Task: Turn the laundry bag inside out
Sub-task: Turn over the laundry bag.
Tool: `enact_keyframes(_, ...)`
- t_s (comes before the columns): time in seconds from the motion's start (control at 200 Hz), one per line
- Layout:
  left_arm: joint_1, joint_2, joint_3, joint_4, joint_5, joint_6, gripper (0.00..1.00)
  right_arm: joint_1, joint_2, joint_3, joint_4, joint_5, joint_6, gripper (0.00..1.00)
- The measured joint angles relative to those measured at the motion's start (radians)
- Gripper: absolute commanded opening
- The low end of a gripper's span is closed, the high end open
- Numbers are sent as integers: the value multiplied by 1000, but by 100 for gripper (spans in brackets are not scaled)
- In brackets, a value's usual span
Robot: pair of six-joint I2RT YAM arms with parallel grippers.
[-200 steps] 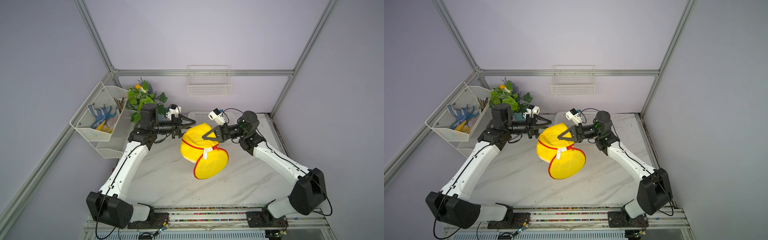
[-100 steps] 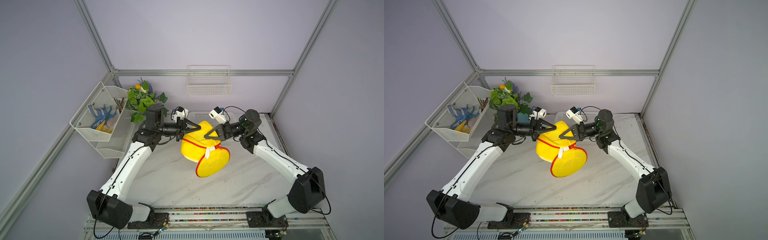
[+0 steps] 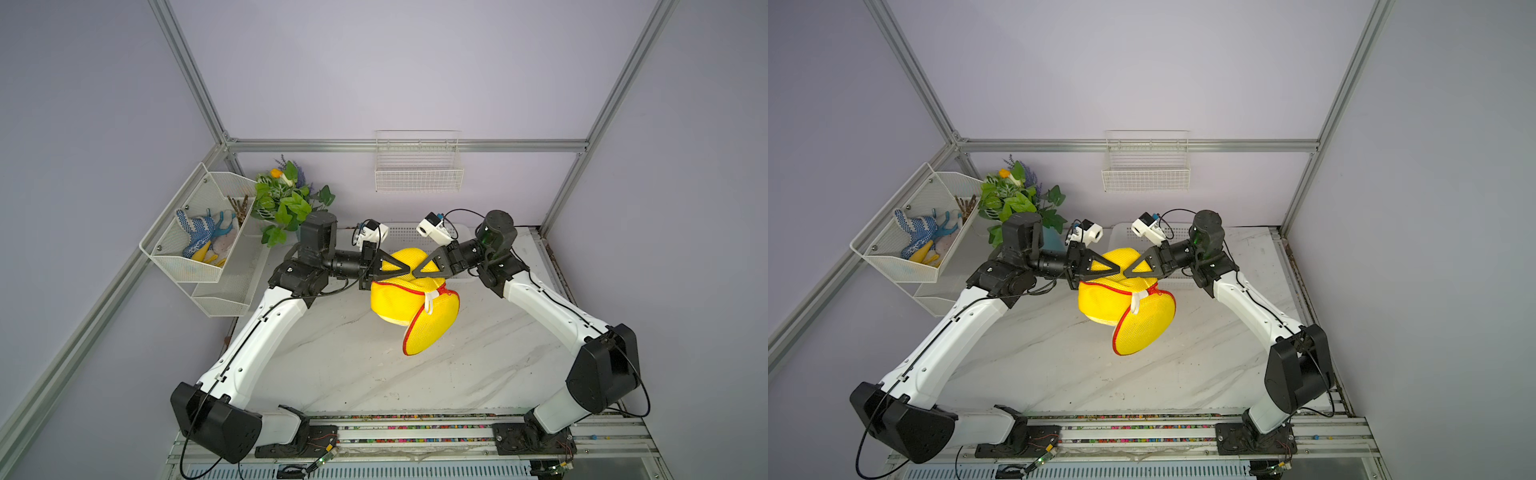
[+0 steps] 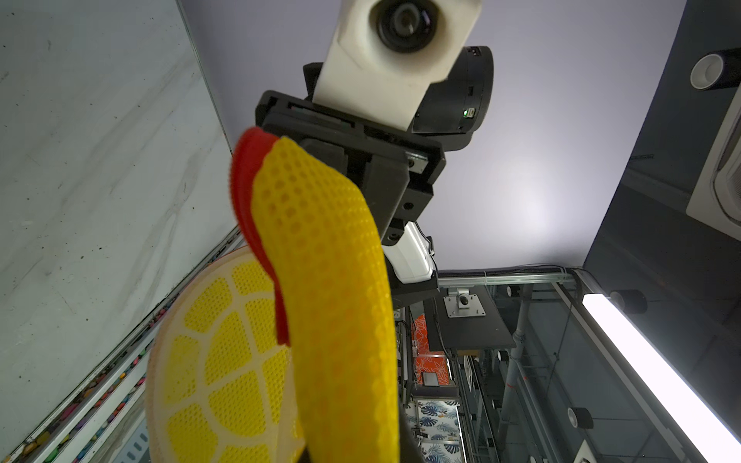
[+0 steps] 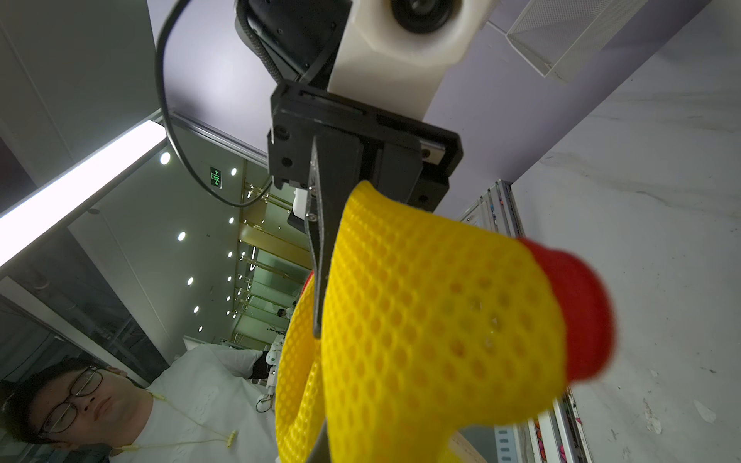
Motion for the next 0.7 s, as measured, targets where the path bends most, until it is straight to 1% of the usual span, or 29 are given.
enact_keyframes(0.02, 1, 7, 0, -15, -12, 18, 0, -6, 0, 13, -54, 17, -28, 31)
enact_keyframes(0.055, 2, 21, 5, -40, -36, 50, 0, -19, 0, 40, -169, 68, -97, 38)
enact_keyframes(0.115, 3, 56, 20, -95, -90, 117, 0, -53, 0, 98, -376, 206, -224, 50)
enact_keyframes(0.14, 6, 72, 29, -126, -117, 148, 0, -68, 0, 116, -444, 261, -266, 53)
enact_keyframes(0.16, 6, 83, 37, -146, -134, 165, 0, -80, 0, 136, -509, 311, -305, 54)
enact_keyframes(0.21, 8, 112, 64, -222, -218, 230, 0, -112, -5, 169, -623, 431, -367, 55)
enact_keyframes(0.3, 7, 151, 92, -346, -398, 315, 0, -153, -33, 198, -772, 605, -425, 57)
enact_keyframes(0.395, -1, 175, 93, -428, -607, 372, 0, -136, -64, 227, -885, 739, -431, 58)
enact_keyframes(0.515, -29, 188, 93, -447, -852, 399, 0, -55, -77, 242, -961, 851, -375, 56)
enact_keyframes(0.62, -60, 197, 94, -422, -1011, 406, 0, 8, -77, 188, -941, 875, -255, 57)
enact_keyframes(0.7, -77, 216, 95, -390, -1092, 409, 0, 41, -73, 114, -908, 873, -163, 59)
